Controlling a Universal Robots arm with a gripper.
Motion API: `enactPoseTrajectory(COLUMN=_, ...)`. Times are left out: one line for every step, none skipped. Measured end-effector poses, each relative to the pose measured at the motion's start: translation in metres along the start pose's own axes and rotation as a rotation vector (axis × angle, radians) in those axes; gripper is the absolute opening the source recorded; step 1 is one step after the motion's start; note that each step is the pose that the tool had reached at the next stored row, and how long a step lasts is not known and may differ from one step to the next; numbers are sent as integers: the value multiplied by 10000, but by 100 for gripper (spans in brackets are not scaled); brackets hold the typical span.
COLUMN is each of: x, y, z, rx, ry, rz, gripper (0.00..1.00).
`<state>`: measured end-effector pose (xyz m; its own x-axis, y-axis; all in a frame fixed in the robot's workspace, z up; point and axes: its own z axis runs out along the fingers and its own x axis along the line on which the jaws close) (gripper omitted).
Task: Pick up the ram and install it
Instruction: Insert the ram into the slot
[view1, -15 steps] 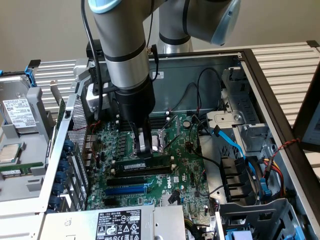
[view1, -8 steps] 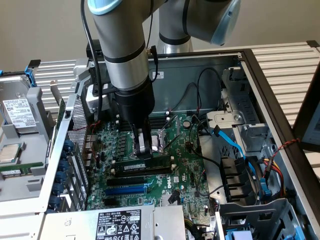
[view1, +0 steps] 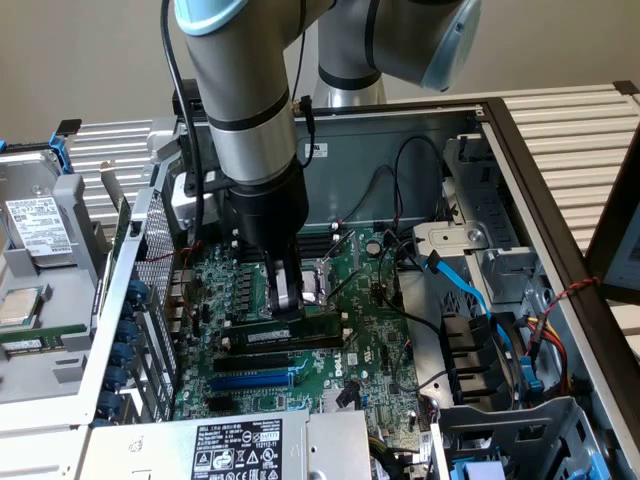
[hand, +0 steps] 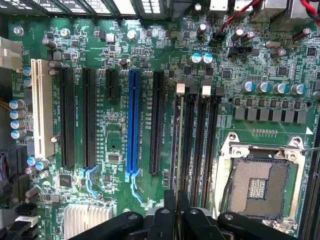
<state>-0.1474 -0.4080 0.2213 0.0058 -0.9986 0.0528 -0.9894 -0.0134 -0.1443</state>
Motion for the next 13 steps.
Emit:
enactPoseTrajectory(x=0, y=0, z=0, rx=0, ry=1, rz=0, gripper=15)
enactPoseTrajectory(x=0, y=-1, z=-5, rx=-20, ry=0, rz=0, gripper=15)
enactPoseTrajectory(x=0, y=-1, z=-13, rx=-77, ry=-6, rz=-1, gripper=22)
enactPoseTrajectory(x=0, y=-2, z=-18, rx=-158, ry=-17, rz=-2, gripper=22)
enactPoseTrajectory(x=1, y=-3, z=-24, rx=-253, ry=-25, rz=-5, gripper=22)
enactPoseTrajectory(x=1, y=-4, z=-30, rx=-347, ry=-30, rz=-10, gripper=22)
enactPoseTrajectory(x=2, y=-5, z=-38, rx=-428, ry=-34, rz=-14, gripper=22)
enactPoseTrajectory(x=3, y=-8, z=-58, rx=-467, ry=-35, rz=-16, gripper=22)
enactPoseTrajectory(x=4, y=-13, z=-90, rx=-476, ry=-41, rz=-14, gripper=22)
enactPoseTrajectory(x=6, y=-18, z=-124, rx=-478, ry=-43, rz=-14, gripper=22)
enactPoseTrajectory(x=9, y=-27, z=-160, rx=-478, ry=-44, rz=-15, gripper=22)
enactPoseTrajectory(x=11, y=-36, z=-196, rx=-485, ry=-45, rz=-16, gripper=22)
enactPoseTrajectory(x=12, y=-44, z=-227, rx=-494, ry=-46, rz=-17, gripper=22)
